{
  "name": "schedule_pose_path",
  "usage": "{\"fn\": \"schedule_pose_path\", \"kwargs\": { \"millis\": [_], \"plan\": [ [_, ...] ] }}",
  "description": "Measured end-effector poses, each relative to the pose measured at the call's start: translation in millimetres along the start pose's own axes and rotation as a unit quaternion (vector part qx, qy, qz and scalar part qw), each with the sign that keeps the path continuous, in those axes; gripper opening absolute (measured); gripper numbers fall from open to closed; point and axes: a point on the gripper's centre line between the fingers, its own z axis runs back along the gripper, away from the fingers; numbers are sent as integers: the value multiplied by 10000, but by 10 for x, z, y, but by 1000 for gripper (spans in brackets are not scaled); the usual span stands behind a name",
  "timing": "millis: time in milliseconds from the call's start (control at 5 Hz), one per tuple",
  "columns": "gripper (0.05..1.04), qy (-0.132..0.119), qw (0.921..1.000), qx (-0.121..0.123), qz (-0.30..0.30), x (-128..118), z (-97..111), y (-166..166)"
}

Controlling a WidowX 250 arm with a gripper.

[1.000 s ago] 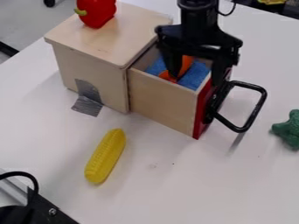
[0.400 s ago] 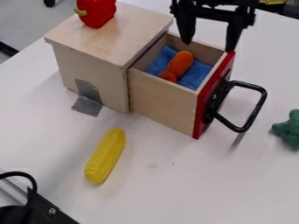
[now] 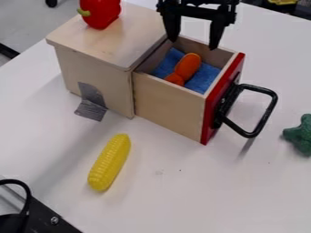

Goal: Take the thing out of the drawer and put it on the left side of the table

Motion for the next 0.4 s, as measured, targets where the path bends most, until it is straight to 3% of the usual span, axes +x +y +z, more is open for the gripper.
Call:
{"fn": "schedule_pose_path", "kwargs": {
  "millis": [400],
  "plan": [
    [998,262,9993,251,37,-25,-360,95]
  ]
}}
